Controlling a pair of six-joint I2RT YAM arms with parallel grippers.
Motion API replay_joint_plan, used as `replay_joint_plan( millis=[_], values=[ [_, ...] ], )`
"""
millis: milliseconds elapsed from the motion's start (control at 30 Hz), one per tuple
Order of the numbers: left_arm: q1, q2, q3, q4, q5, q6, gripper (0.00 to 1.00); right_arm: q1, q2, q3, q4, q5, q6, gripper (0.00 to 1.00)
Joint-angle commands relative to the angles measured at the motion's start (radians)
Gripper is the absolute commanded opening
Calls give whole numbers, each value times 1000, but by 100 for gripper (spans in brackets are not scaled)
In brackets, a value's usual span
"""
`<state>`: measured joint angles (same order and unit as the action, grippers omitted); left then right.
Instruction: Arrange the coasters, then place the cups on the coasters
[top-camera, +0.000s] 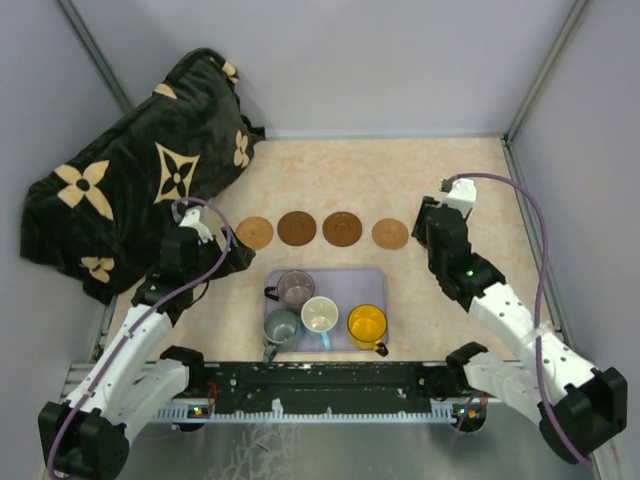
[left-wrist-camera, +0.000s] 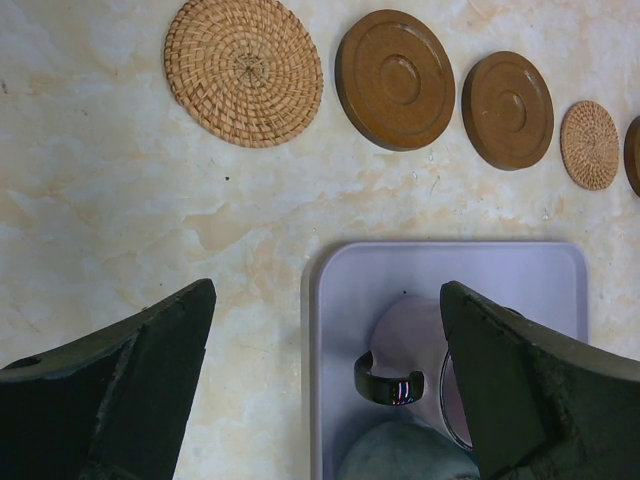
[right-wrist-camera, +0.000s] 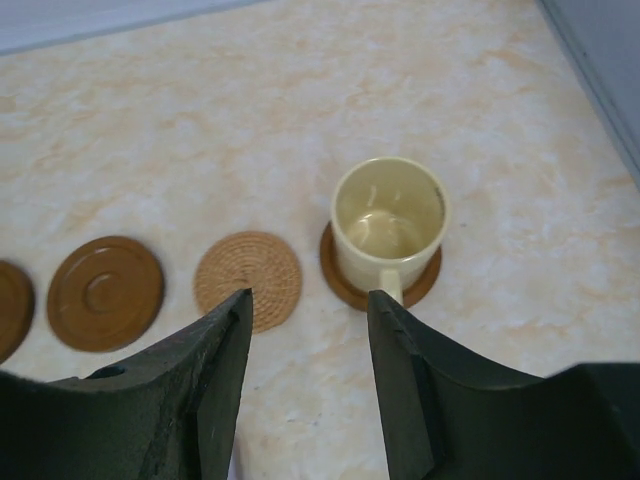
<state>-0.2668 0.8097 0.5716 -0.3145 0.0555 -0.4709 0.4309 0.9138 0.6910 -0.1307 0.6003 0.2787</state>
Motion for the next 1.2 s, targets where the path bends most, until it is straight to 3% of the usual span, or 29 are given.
replay_joint_plan(
  millis=[0, 233, 433, 667, 1167],
  values=[
    [-3, 0, 0, 24, 16, -2, 100, 158, -20, 148, -329, 68, 176, 50],
    [-2, 7, 4, 21, 20, 0, 100, 408, -83, 222, -660, -12, 436, 50],
    [-3, 2, 4, 14, 20, -3, 100, 596, -129, 223, -832, -103, 571, 50],
    [-4, -9, 4, 5, 12, -9, 100, 734, -132, 161, -849, -196, 554, 52],
    [-4, 11, 2, 2, 11, -13, 100, 790, -88, 56, -789, -351, 506, 58]
  ],
)
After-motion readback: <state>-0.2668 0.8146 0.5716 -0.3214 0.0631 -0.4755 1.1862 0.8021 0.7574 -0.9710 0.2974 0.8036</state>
